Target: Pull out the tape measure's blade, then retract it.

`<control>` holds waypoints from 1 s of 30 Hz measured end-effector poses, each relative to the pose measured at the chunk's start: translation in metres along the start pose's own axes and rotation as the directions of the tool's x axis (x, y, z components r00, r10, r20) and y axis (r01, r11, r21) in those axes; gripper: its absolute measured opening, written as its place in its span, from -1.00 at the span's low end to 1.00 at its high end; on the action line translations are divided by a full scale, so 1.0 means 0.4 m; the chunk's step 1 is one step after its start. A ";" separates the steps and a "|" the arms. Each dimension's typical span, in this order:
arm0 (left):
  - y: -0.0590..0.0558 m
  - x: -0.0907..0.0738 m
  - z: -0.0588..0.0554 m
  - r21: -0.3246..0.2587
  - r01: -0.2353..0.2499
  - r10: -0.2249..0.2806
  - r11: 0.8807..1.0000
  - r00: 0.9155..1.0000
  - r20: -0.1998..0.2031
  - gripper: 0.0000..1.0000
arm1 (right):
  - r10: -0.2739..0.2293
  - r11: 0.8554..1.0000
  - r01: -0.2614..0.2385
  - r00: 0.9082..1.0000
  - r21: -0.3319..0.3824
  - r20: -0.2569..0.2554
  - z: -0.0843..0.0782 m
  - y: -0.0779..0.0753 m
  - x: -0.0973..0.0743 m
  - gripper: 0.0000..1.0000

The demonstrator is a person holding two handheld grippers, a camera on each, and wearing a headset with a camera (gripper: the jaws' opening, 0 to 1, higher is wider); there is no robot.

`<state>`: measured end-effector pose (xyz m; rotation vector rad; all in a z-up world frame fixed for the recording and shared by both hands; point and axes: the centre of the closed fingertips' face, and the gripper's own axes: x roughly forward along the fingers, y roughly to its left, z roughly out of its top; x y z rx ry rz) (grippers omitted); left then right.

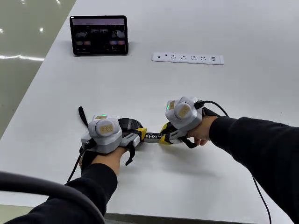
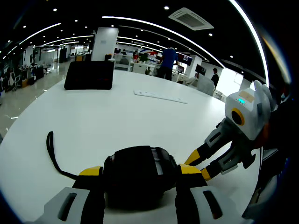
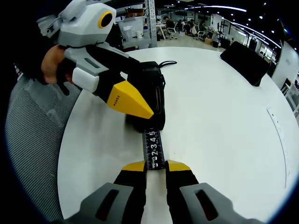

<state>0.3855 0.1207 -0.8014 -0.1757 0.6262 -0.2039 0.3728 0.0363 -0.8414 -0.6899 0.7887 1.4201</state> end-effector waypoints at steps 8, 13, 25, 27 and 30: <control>0.001 0.002 -0.002 -0.003 0.000 0.000 1.000 1.000 -0.002 0.13 | 0.004 1.000 -0.004 1.000 -0.015 0.009 0.022 0.001 0.016 -0.79; 0.002 0.003 -0.001 -0.004 -0.002 0.002 1.000 1.000 0.000 0.13 | 0.010 1.000 -0.010 1.000 -0.013 0.008 0.026 -0.002 0.021 -0.79; 0.003 0.003 -0.002 -0.007 0.002 -0.002 1.000 1.000 0.002 0.13 | 0.016 1.000 -0.016 1.000 -0.010 0.011 0.040 0.003 0.031 -0.79; 0.002 0.003 -0.002 -0.007 0.004 -0.004 1.000 1.000 0.003 0.13 | 0.016 1.000 -0.016 1.000 -0.011 0.014 0.046 0.005 0.035 -0.79; 0.002 0.003 -0.003 -0.007 0.005 -0.005 1.000 1.000 0.001 0.13 | 0.018 1.000 -0.017 1.000 -0.012 0.021 0.055 0.006 0.039 -0.79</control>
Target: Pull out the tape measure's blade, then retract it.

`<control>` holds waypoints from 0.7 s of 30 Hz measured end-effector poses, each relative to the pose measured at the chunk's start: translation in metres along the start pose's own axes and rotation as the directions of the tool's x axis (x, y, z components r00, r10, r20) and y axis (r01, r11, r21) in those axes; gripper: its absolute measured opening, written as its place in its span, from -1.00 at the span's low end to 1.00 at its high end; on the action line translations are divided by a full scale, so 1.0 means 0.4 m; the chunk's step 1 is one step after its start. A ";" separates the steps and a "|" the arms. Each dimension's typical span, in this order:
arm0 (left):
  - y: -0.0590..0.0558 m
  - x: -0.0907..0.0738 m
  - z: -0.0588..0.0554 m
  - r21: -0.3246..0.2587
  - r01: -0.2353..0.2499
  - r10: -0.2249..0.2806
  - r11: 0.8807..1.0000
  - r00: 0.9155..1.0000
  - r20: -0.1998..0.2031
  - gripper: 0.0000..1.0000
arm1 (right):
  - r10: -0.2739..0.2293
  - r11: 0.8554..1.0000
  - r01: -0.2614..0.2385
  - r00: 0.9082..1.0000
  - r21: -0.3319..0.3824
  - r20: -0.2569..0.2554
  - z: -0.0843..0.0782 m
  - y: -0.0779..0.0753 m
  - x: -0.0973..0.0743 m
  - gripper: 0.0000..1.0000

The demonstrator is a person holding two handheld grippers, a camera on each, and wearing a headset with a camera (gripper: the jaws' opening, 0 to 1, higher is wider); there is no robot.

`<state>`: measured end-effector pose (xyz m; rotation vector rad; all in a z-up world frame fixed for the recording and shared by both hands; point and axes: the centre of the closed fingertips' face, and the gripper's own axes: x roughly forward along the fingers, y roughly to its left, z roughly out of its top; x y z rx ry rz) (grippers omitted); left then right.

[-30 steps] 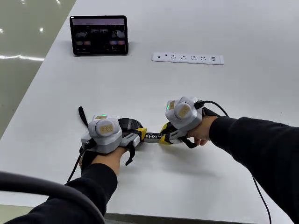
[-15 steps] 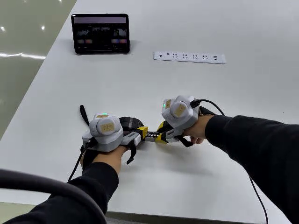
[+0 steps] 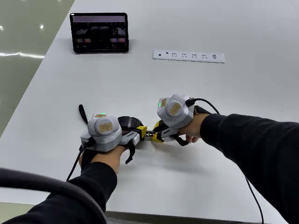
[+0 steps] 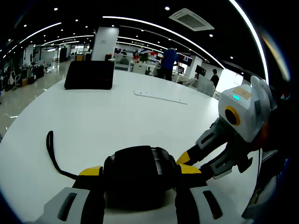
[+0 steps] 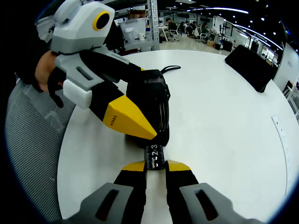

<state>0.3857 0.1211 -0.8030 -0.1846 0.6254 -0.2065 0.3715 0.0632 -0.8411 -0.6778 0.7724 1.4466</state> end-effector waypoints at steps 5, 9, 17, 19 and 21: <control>-0.001 0.000 0.000 0.000 0.000 0.000 1.000 1.000 -0.001 0.13 | 0.000 1.000 0.000 1.000 -0.003 -0.001 0.006 -0.002 0.004 -0.79; -0.001 0.000 0.000 0.001 0.000 0.000 1.000 1.000 0.000 0.13 | 0.001 1.000 -0.001 1.000 0.001 -0.003 0.010 0.000 0.008 -0.79; -0.001 0.000 0.000 0.004 0.004 -0.004 1.000 1.000 -0.002 0.13 | 0.002 1.000 -0.002 1.000 -0.001 0.006 0.026 0.004 0.021 -0.78; -0.001 0.000 0.000 0.005 0.005 -0.005 1.000 1.000 -0.003 0.13 | 0.004 1.000 -0.004 1.000 -0.002 0.008 0.028 0.004 0.022 -0.78; -0.002 -0.001 0.000 0.004 0.005 -0.005 1.000 1.000 -0.003 0.13 | 0.005 1.000 -0.005 1.000 -0.004 0.010 0.029 0.004 0.023 -0.78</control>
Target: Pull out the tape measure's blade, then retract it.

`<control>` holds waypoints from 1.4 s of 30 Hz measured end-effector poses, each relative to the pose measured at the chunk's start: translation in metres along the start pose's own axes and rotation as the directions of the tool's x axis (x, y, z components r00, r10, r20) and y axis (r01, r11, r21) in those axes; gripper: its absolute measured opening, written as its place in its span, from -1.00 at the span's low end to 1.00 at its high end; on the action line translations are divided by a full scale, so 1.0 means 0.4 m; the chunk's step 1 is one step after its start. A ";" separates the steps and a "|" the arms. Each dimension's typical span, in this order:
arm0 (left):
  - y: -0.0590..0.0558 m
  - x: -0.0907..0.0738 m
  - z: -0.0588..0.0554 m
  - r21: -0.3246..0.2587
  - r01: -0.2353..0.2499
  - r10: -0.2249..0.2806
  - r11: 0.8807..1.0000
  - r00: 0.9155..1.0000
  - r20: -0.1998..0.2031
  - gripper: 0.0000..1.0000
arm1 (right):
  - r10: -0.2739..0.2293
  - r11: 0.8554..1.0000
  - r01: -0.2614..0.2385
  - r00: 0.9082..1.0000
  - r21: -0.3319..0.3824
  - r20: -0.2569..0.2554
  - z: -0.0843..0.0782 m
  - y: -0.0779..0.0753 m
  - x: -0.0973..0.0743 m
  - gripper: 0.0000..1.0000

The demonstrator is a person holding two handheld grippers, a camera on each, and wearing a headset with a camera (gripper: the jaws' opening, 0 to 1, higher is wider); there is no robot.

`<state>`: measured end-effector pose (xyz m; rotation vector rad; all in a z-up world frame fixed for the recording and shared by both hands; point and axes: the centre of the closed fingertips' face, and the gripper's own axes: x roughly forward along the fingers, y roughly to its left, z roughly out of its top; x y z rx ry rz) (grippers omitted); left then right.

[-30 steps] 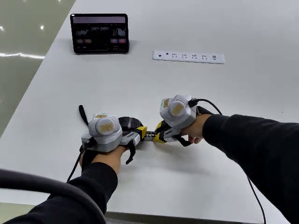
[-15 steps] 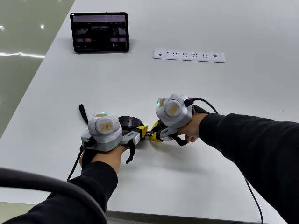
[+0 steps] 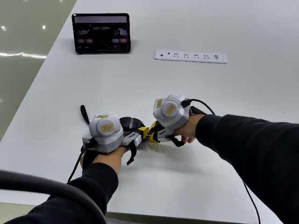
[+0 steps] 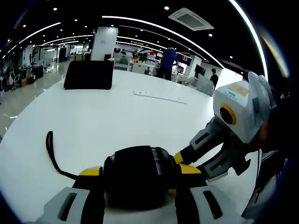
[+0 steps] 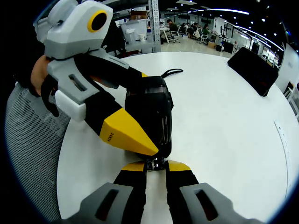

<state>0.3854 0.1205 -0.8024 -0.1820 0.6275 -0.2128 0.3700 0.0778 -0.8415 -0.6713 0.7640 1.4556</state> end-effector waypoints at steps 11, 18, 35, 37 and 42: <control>-0.005 -0.003 0.000 -0.001 0.000 0.000 1.000 1.000 -0.001 0.13 | 0.009 1.000 -0.009 1.000 -0.013 -0.001 0.001 -0.001 0.003 -0.78; -0.004 -0.002 0.002 -0.001 0.000 0.000 1.000 1.000 -0.001 0.14 | 0.007 1.000 -0.007 1.000 -0.008 -0.005 0.002 -0.002 0.002 -0.78; -0.004 -0.001 0.002 -0.001 -0.002 0.002 1.000 1.000 0.001 0.14 | 0.006 1.000 -0.006 1.000 -0.025 -0.016 0.002 -0.004 0.002 -0.78; -0.006 -0.002 0.002 0.013 -0.004 0.004 1.000 1.000 0.007 0.15 | 0.005 1.000 -0.005 1.000 -0.024 -0.019 0.002 -0.003 0.002 -0.77; -0.006 0.000 0.005 0.030 -0.001 0.001 1.000 1.000 0.009 0.19 | 0.009 1.000 -0.009 1.000 -0.004 -0.018 0.002 0.002 0.002 -0.76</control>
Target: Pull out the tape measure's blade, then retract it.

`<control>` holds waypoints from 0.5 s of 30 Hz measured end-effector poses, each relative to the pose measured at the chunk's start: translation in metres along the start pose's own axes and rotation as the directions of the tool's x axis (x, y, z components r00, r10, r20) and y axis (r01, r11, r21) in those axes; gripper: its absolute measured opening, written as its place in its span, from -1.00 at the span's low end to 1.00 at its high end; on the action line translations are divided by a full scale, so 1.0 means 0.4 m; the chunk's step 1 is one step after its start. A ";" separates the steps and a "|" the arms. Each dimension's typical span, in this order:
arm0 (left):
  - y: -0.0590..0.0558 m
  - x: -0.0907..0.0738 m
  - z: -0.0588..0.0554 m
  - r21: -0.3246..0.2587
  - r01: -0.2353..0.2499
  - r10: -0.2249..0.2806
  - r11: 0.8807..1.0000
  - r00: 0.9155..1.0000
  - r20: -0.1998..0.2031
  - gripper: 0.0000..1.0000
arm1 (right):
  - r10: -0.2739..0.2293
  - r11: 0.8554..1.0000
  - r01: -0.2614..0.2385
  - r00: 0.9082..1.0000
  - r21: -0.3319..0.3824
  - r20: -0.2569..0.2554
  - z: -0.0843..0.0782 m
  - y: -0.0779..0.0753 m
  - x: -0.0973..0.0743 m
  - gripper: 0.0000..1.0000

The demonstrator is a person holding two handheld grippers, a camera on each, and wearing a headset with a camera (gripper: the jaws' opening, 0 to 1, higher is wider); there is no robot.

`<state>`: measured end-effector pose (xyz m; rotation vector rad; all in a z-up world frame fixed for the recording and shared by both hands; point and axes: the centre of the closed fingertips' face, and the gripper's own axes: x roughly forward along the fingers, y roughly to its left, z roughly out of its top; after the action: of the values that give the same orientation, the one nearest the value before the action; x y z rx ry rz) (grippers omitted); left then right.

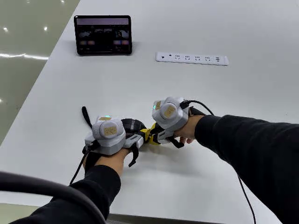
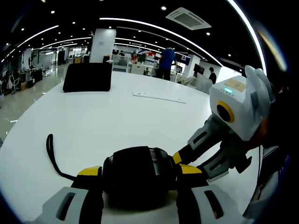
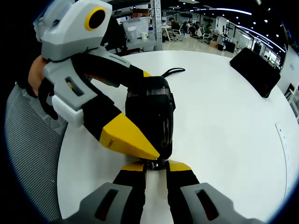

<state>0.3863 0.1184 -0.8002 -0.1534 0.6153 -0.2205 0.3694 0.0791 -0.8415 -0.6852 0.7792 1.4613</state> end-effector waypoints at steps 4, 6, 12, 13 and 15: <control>-0.005 -0.009 0.025 0.165 0.005 -0.009 0.986 1.000 0.025 0.22 | 0.001 1.000 -0.001 1.000 0.021 0.006 -0.002 0.008 -0.006 -0.74; -0.001 -0.011 0.026 0.134 0.017 -0.019 0.991 1.000 0.017 0.24 | -0.010 1.000 0.010 1.000 0.025 0.007 -0.007 0.001 -0.015 -0.71; 0.052 -0.021 0.049 0.089 0.040 -0.044 0.995 0.998 0.045 0.68 | -0.071 0.994 0.068 0.997 0.087 0.030 -0.028 -0.026 -0.070 -0.59; 0.062 -0.023 0.052 0.091 0.034 -0.038 0.995 0.998 0.048 0.82 | -0.081 0.991 0.076 0.996 0.108 0.043 -0.028 -0.029 -0.079 -0.57; 0.082 -0.040 0.083 0.180 0.009 -0.028 0.984 0.994 0.104 0.98 | -0.088 0.988 0.079 0.994 0.135 0.066 -0.033 -0.031 -0.105 -0.52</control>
<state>0.3982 0.1567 -0.7715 0.0026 0.4854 -0.2829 0.3829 0.0436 -0.8163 -0.5552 0.7756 1.3380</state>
